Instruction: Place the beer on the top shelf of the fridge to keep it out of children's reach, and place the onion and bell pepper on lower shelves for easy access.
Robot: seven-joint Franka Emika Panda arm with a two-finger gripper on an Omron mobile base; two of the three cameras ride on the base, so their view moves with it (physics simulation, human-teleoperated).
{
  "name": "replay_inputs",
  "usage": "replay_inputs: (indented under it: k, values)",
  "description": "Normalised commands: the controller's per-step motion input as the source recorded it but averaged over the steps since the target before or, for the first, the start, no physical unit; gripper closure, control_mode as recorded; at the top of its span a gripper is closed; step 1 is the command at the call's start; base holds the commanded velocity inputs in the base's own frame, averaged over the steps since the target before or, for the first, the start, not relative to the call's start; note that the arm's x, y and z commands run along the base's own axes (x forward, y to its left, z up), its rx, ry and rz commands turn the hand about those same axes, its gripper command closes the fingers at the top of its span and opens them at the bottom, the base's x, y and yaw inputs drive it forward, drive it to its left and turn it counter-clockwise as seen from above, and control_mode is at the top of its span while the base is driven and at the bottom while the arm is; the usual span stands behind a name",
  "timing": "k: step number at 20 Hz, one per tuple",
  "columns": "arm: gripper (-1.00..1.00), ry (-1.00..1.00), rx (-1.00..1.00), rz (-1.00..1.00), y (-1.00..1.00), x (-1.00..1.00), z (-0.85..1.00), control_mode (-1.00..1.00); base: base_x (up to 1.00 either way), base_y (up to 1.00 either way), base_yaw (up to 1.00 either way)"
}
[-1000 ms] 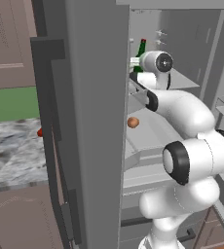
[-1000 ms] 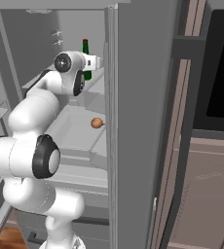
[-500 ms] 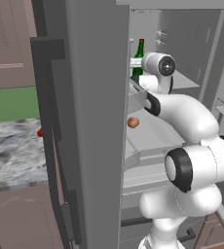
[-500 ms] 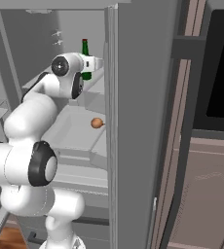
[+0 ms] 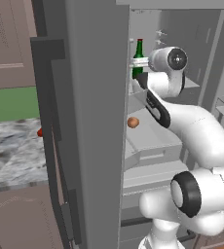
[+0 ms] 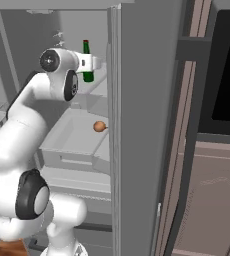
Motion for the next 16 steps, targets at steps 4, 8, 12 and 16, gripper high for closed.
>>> replay_inputs:
  k: [4,8,12,16]
  values:
    - [-1.0,0.08,-0.04,0.0,0.0,-0.9,0.0,-1.0,0.0,0.0,0.0]
    - [-1.0,0.0,-0.01,0.0,0.0,-0.99,0.0,-1.0,0.0,0.0,0.0]
    - [-1.0,0.0,0.0,0.03,0.0,-1.0,-0.06,-1.0,0.0,0.0,0.0]
    - [-1.0,0.0,0.02,0.03,0.02,-0.93,-0.07,-1.0,0.0,0.0,0.0]
